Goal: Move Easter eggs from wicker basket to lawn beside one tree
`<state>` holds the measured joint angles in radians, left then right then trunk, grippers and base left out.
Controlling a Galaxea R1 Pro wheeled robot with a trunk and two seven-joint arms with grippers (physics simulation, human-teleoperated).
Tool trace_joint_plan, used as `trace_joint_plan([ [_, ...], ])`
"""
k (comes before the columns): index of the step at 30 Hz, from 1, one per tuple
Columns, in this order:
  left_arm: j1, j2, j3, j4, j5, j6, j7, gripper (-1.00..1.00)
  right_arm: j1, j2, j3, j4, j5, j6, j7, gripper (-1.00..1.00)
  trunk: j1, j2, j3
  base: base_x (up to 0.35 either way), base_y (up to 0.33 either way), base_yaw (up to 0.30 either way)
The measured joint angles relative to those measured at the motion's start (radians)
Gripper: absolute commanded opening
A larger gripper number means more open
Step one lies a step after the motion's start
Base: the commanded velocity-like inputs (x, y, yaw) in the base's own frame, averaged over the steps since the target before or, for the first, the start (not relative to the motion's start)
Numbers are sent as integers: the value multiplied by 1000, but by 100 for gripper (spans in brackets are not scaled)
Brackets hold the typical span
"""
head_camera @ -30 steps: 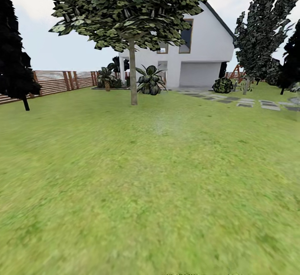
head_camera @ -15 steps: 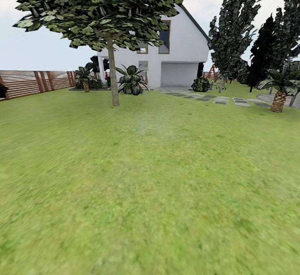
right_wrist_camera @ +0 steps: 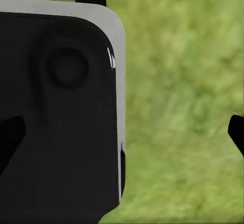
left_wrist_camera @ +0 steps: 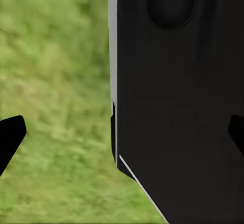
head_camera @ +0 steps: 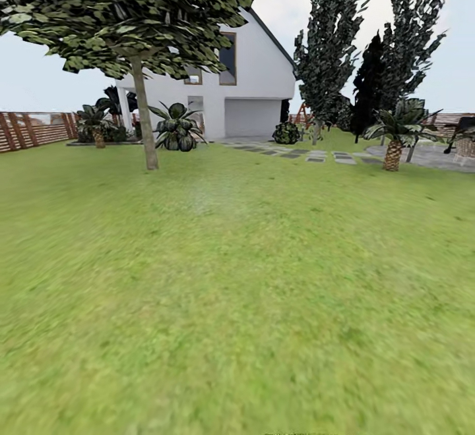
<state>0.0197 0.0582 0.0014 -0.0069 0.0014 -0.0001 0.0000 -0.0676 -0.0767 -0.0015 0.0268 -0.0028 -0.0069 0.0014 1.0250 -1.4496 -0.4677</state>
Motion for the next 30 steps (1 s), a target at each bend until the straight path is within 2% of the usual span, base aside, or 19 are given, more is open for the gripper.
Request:
trace_joint_plan([
  [30, 0, 0, 0, 0, 0, 0, 0, 100, 0, 0, 0, 0, 0, 0, 0, 100, 0, 0, 0, 0, 0, -298],
])
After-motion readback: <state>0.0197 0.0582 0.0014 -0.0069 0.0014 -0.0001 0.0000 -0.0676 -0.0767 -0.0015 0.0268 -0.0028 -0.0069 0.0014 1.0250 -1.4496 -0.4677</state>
